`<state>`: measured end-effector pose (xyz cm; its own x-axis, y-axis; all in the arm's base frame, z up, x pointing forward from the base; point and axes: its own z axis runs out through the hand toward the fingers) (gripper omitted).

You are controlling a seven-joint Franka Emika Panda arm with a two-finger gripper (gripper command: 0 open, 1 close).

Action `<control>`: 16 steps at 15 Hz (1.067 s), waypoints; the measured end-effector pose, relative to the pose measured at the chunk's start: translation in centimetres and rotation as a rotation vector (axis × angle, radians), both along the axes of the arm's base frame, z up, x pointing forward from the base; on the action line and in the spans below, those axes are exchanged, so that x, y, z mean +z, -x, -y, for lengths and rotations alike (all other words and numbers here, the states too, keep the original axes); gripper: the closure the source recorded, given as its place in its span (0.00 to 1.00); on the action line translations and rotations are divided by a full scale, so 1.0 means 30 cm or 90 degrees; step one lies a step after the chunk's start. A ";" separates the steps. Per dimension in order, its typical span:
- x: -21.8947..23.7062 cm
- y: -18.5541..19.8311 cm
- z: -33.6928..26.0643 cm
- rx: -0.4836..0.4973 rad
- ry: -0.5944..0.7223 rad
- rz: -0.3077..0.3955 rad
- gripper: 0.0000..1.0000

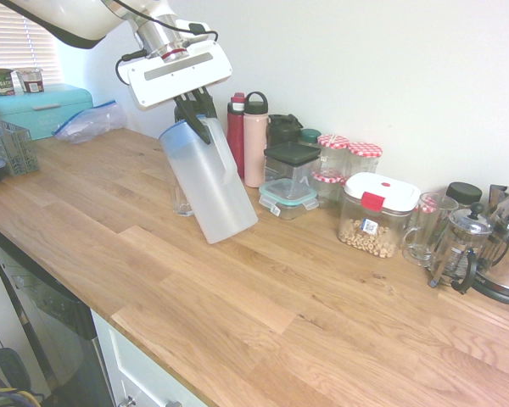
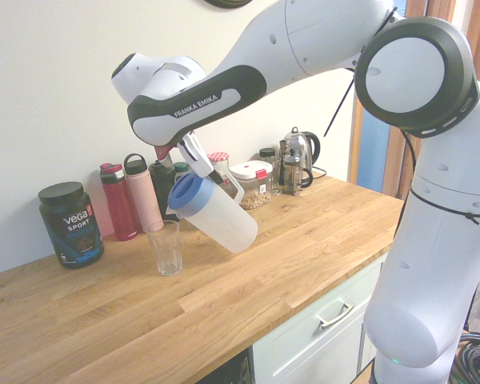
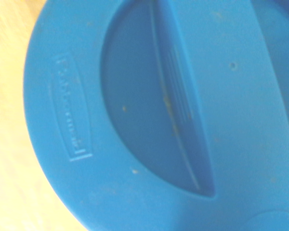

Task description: Pour me some water

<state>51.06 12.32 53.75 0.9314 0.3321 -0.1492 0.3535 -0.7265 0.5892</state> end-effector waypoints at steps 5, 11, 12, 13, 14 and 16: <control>-0.056 -0.038 -0.040 0.023 0.051 0.022 1.00; -0.070 -0.044 -0.057 0.030 0.067 0.027 1.00; -0.070 -0.044 -0.058 0.030 0.068 0.027 1.00; -0.069 -0.044 -0.058 0.031 0.069 0.028 1.00; -0.069 -0.044 -0.057 0.031 0.070 0.028 1.00; -0.068 -0.045 -0.057 0.032 0.073 0.029 1.00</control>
